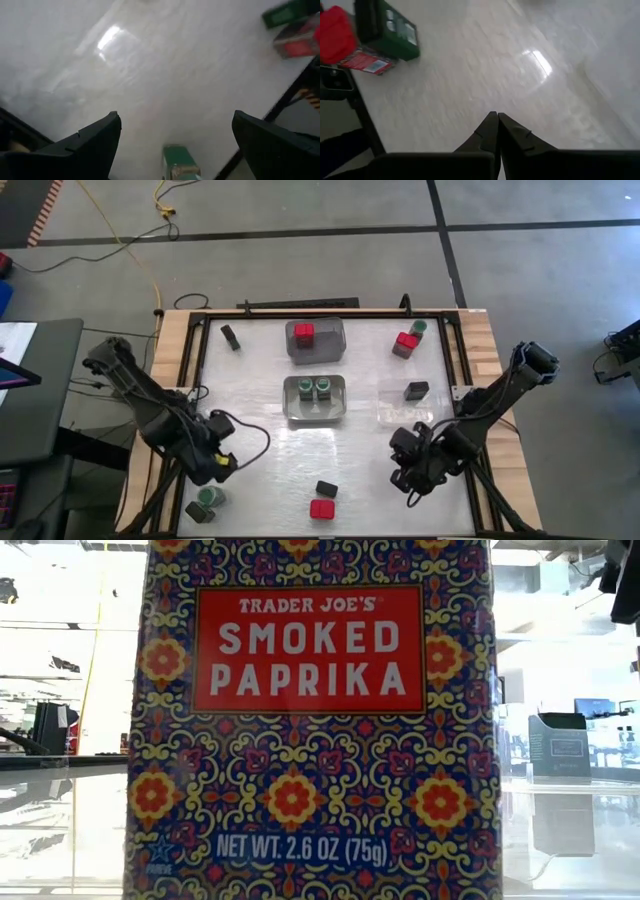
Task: Sort spices by type
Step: Put the green spice bottle into the gray bin
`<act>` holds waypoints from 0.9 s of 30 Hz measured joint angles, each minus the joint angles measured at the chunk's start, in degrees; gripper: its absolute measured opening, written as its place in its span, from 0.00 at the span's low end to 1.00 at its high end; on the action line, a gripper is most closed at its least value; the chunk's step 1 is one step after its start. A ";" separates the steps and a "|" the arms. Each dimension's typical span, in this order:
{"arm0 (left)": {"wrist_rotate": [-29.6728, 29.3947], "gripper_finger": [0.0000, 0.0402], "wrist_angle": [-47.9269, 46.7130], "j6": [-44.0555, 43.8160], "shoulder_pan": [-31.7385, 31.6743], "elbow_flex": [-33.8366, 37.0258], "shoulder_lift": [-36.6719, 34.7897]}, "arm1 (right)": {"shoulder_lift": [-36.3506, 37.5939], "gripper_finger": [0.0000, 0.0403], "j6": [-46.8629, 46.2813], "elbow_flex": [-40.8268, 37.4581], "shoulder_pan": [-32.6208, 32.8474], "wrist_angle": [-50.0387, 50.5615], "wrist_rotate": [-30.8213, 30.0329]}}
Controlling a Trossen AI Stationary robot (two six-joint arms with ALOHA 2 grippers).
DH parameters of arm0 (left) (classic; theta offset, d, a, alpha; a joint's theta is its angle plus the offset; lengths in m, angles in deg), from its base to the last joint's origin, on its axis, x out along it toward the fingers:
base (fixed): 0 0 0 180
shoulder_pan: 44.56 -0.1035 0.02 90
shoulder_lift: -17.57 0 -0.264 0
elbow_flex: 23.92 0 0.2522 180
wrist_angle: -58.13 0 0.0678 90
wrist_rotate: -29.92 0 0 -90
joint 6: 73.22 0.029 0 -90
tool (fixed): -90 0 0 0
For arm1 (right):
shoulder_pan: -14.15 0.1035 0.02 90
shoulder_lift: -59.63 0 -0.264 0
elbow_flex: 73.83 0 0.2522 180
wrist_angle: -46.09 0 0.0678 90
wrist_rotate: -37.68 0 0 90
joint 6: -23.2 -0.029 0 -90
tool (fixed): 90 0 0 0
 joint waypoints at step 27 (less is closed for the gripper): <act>11.08 0.91 9.46 -7.43 12.41 0.07 15.93 | 0.00 0.09 1.66 0.00 0.02 -1.23 0.02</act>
